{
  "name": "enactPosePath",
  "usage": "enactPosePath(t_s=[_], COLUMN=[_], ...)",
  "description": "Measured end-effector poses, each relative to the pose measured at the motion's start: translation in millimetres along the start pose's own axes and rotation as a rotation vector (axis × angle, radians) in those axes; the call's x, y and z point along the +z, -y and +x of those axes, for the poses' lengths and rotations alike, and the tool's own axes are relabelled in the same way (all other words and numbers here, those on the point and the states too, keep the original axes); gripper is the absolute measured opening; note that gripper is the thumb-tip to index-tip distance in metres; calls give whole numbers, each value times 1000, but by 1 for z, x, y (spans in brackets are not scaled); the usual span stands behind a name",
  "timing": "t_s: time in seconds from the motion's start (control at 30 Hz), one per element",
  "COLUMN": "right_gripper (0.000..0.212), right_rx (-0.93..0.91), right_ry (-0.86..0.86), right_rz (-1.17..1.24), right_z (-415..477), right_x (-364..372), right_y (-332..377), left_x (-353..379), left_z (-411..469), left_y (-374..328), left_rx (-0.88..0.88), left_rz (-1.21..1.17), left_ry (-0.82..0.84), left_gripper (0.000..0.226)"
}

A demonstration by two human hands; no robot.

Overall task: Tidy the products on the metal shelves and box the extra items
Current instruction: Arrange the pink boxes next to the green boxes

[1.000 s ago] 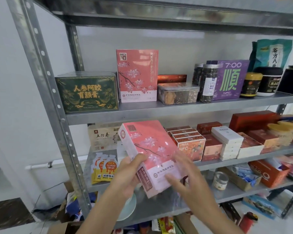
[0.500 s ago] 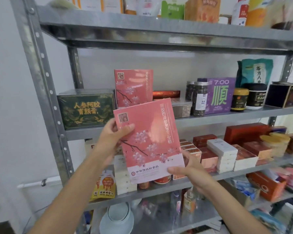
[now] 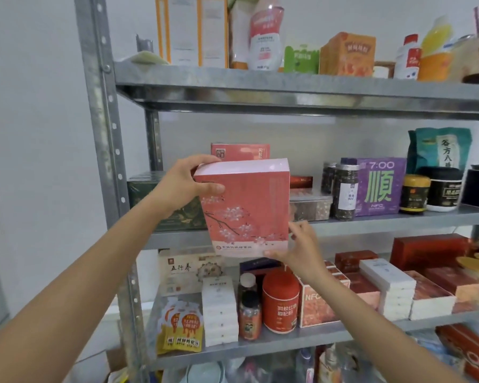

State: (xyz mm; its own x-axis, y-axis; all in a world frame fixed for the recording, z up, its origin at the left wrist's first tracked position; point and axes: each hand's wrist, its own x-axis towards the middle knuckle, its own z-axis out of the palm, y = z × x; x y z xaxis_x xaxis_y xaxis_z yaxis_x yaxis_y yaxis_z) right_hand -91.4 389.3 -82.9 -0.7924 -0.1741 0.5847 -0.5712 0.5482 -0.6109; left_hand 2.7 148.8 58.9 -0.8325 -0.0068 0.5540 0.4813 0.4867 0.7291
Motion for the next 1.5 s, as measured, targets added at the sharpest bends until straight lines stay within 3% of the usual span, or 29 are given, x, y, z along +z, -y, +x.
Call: enactPosePath(t_s=[0.13, 0.33, 0.47, 0.6, 0.7, 0.8, 0.93, 1.2, 1.3, 1.4, 1.5], right_gripper=[71, 113, 99, 74, 51, 54, 69, 80, 89, 76, 72], right_rx=[-34, -256, -139, 33, 63, -53, -135, -174, -176, -305, -197], right_ry=[-60, 93, 224, 141, 33, -47, -86, 193, 114, -89, -59], right_rz=[-18, -38, 322, 556, 447, 129, -167, -621, -621, -547, -94], right_z=[27, 57, 64, 77, 91, 113, 151, 183, 185, 187, 187], right_x=[-3, -32, -47, -59, -57, -50, -41, -23, -18, -19, -21], right_y=[15, 26, 37, 44, 46, 44, 50, 66, 70, 72, 68], left_x=[-10, -4, 3, 9, 9, 5, -5, -17, -20, -24, -27], left_z=[16, 30, 37, 36, 33, 27, 18, -2, -11, -18, -24], left_y=[0, -3, -10, -17, -18, -11, -5, 3, 4, 5, 6], left_rx=[13, -46, -80, -132, -190, -236, -240, -265, -284, -288, -294], left_rz=[6, 36, -8, -47, -62, 17, 118, 172, 184, 190, 189], left_ry=[-63, -57, -120, -235, -302, -360, -364, -443, -448, -454, -451], left_gripper=[46, 44, 48, 48, 48, 65, 36, 33, 34, 35, 35])
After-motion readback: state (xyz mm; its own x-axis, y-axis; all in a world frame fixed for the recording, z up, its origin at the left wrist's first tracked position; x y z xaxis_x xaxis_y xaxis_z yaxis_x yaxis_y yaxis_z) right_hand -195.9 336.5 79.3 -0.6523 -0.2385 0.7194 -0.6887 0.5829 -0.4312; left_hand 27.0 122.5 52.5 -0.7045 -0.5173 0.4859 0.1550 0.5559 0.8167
